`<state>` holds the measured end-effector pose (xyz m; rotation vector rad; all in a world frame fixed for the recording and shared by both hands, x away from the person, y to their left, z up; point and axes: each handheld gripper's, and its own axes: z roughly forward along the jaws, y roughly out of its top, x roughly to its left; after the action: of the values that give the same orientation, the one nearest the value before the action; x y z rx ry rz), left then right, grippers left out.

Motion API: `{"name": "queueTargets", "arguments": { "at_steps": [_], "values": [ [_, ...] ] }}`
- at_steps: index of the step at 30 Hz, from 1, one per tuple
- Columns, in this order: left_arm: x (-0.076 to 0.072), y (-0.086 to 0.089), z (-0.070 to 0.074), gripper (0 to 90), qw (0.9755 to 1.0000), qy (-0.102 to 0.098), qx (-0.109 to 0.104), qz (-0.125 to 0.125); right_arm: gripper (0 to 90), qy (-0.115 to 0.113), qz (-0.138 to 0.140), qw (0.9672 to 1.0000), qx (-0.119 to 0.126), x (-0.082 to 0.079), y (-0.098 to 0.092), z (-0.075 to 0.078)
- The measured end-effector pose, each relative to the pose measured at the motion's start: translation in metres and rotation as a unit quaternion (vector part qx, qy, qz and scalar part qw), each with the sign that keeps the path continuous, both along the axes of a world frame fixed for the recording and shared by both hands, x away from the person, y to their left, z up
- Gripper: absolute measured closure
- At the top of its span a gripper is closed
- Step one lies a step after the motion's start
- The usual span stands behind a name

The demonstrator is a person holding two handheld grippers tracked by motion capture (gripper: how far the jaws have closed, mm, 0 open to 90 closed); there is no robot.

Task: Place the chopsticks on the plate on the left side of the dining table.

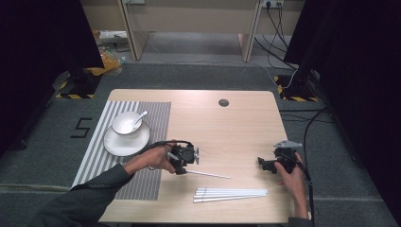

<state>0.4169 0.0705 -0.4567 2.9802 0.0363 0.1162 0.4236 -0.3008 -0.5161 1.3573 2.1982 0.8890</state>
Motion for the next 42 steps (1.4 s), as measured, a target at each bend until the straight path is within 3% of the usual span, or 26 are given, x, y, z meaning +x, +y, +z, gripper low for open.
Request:
{"name": "queueTargets", "arguments": {
  "at_steps": [5,13,20,32,37,42],
  "values": [
    [-0.003,-0.02,-0.001,68.9,0.9998,0.001,0.007,-0.019,0.2,0.0,0.0,1.0,0.0,0.0,0.0,0.0],
    [-0.002,-0.038,-0.006,73.6,0.9994,0.009,0.02,-0.025,0.2,0.0,0.0,1.0,0.0,0.0,0.0,0.0],
    [0.005,-0.04,-0.014,77.8,0.9993,0.017,0.03,-0.014,0.2,0.0,0.0,1.0,0.0,0.0,0.0,0.0],
    [0.011,-0.05,-0.016,83.5,0.9982,0.035,0.046,-0.016,0.2,0.0,0.001,1.0,0.0,0.0,0.0,0.0],
    [0.016,-0.048,-0.016,84.4,0.9981,0.048,0.037,-0.008,0.2,0.0,0.001,1.0,0.0,0.0,0.0,0.0],
    [0.013,-0.048,-0.017,84.5,0.9984,0.04,0.038,-0.015,0.2,0.0,0.001,1.0,0.0,0.0,0.0,0.0]
  ]
}}
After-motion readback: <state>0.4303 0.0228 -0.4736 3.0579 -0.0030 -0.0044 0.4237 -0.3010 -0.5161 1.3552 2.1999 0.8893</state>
